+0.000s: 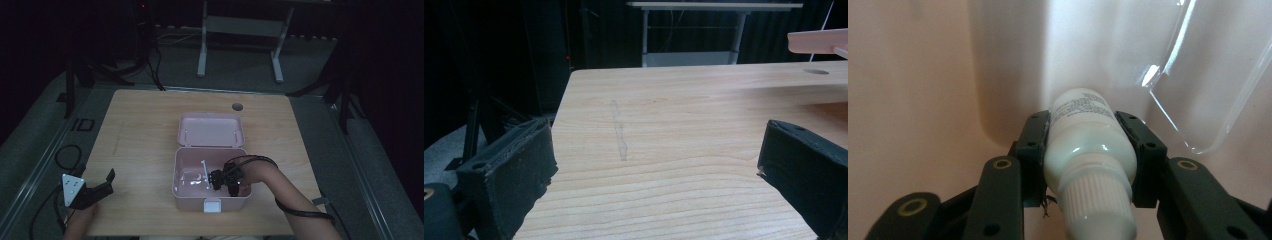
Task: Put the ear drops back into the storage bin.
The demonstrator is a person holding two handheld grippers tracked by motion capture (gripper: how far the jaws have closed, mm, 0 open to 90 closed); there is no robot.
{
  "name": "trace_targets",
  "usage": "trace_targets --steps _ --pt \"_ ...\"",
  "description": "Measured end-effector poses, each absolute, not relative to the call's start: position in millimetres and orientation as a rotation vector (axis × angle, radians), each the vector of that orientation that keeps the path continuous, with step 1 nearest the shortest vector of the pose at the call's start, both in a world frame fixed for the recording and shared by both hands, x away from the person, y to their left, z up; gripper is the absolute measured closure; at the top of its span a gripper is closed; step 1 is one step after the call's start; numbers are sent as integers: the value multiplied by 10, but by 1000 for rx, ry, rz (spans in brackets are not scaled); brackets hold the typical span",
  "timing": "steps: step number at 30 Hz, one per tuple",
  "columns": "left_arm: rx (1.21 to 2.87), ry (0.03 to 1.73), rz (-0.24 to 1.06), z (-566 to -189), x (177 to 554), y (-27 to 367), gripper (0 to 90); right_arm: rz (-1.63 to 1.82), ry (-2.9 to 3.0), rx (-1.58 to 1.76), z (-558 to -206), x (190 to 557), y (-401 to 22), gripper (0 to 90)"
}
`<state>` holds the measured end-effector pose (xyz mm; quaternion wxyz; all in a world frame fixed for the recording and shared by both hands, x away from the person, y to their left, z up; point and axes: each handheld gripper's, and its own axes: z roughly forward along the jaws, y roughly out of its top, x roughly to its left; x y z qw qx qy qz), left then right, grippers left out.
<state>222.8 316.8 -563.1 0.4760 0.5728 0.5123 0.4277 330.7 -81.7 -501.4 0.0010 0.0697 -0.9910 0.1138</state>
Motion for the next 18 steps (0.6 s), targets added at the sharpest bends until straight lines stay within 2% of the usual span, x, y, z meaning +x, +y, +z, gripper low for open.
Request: trace_targets --steps 10,18 --pt "1400 1255 1046 -5631 2229 3167 20 340 -3112 175 -4976 3323 -825 565" --pt "1402 1254 1046 -5632 2230 3166 20 203 -3140 123 -4731 3351 -877 517"
